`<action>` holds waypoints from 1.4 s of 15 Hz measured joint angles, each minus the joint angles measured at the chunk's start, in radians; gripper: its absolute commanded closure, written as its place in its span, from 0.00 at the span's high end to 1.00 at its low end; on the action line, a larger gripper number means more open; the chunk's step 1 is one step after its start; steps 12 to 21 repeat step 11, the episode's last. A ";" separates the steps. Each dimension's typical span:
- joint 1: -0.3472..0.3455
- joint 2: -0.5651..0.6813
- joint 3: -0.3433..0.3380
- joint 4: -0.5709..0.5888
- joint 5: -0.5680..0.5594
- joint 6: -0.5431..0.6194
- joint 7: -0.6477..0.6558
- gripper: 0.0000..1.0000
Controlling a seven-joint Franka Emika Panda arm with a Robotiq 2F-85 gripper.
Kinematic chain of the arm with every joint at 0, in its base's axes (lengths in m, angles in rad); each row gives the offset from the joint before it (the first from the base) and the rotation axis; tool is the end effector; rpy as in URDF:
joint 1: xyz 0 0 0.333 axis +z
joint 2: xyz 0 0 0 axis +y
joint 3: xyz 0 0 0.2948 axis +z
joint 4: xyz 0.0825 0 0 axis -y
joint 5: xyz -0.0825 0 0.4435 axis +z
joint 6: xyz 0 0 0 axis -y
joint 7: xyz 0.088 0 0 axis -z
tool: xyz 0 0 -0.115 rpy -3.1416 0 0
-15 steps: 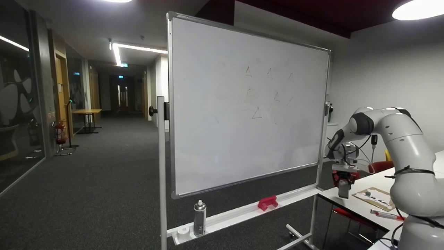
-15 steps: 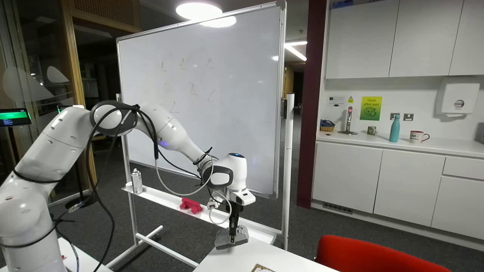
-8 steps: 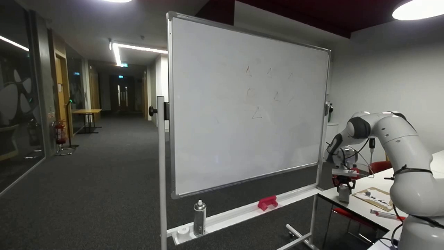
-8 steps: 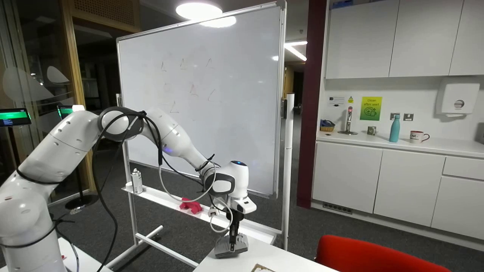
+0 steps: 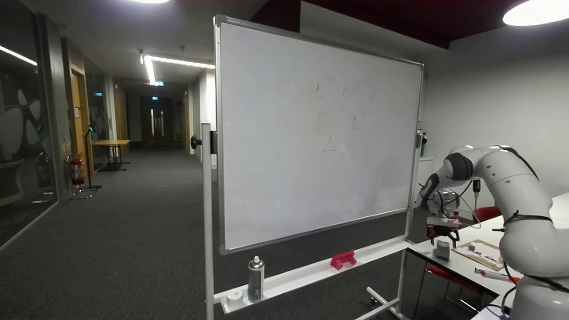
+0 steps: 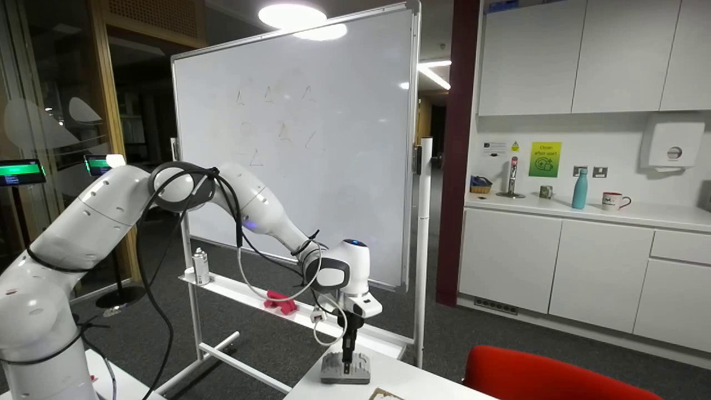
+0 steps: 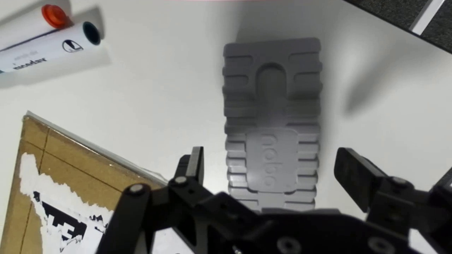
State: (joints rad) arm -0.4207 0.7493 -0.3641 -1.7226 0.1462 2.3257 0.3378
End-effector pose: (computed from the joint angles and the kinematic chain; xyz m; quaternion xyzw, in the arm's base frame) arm 0.4882 -0.4768 0.0989 0.8360 -0.5418 -0.0611 0.0619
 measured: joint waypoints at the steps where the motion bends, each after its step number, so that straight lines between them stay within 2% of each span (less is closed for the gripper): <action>1: 0.000 0.000 -0.003 0.000 -0.001 0.004 0.001 1.00; 7: 0.020 -0.004 -0.044 -0.026 -0.022 0.088 0.014 1.00; 21: 0.021 0.002 -0.042 -0.026 -0.022 0.090 0.016 1.00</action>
